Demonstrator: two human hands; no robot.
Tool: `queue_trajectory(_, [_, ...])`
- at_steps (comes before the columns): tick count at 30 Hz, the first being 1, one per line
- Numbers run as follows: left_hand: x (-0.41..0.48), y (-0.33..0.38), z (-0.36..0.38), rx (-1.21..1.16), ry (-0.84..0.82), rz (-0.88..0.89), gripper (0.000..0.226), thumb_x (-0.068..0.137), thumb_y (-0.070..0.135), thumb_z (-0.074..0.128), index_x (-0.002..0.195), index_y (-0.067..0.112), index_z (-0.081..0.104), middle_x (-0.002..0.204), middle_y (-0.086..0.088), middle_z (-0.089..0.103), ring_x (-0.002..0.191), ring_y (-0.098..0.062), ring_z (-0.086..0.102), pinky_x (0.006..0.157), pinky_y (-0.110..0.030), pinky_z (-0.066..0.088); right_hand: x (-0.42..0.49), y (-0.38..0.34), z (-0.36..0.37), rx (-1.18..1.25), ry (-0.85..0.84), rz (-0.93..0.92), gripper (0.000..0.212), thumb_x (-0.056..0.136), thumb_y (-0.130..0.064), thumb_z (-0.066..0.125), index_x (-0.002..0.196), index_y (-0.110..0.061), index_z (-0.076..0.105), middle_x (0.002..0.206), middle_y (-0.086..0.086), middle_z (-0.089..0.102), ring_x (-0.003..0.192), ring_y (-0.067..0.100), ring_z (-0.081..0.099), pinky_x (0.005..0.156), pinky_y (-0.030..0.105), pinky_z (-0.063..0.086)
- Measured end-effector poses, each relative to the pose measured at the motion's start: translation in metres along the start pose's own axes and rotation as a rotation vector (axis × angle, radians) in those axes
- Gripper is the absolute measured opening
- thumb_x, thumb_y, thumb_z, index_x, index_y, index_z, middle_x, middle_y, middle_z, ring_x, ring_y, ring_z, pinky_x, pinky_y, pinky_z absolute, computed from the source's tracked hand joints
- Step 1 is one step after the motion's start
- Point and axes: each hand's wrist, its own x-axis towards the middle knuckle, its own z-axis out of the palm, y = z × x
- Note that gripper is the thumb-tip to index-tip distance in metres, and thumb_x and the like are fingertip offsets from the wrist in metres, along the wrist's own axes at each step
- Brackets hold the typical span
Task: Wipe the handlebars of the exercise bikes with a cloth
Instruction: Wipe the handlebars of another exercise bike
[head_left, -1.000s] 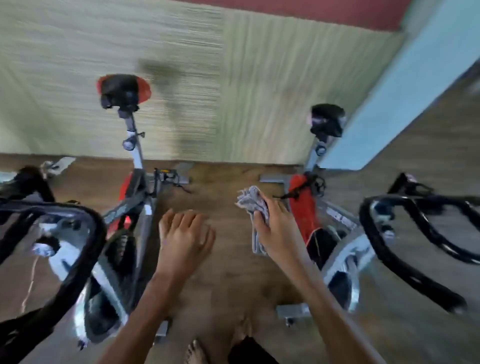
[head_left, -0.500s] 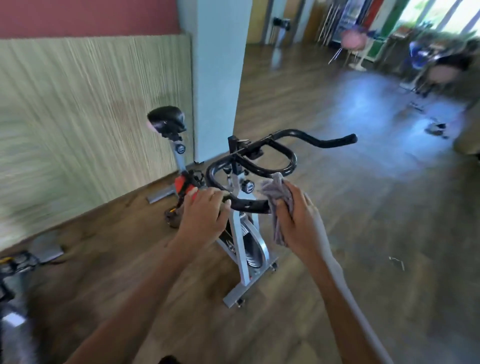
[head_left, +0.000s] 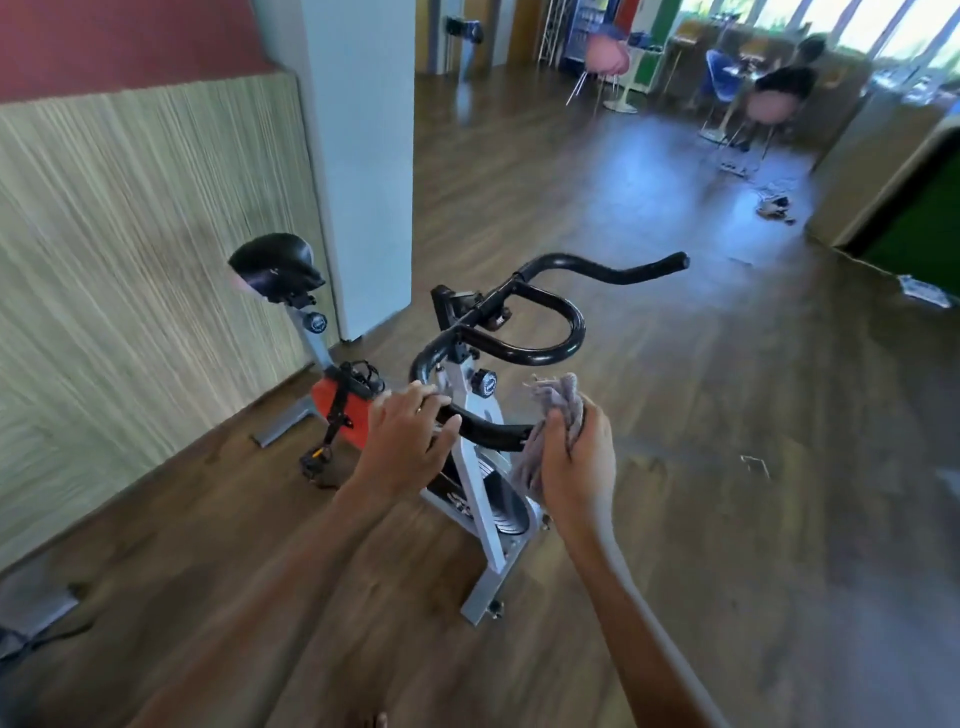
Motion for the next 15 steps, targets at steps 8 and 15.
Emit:
queue_trajectory(8, [0.019,-0.034,0.013,0.057,-0.055,0.246,0.049,0.099,0.043,0.023,0.123,0.016,0.055,0.129,-0.003,0.057,0.138,-0.027,0.037,0.117,-0.049,0.011,0.008,0.002,0.009,0.017,0.152,0.121,0.024,0.098,-0.033,0.048,0.085,-0.017,0.061,0.076,-0.005,0.066,0.076,0.019,0.062,0.067,0.024,0.051])
queue_trajectory(15, [0.021,-0.041,0.025,-0.015,-0.029,0.308,0.045,0.102,0.036,0.024,0.120,0.009,0.055,0.122,-0.009,0.058,0.131,-0.033,0.040,0.115,-0.047,0.028,0.001,0.007,0.010,0.002,0.102,-0.015,0.029,0.094,-0.032,0.051,0.107,-0.008,0.059,0.100,0.010,0.068,0.085,0.021,0.065,0.070,0.031,0.054])
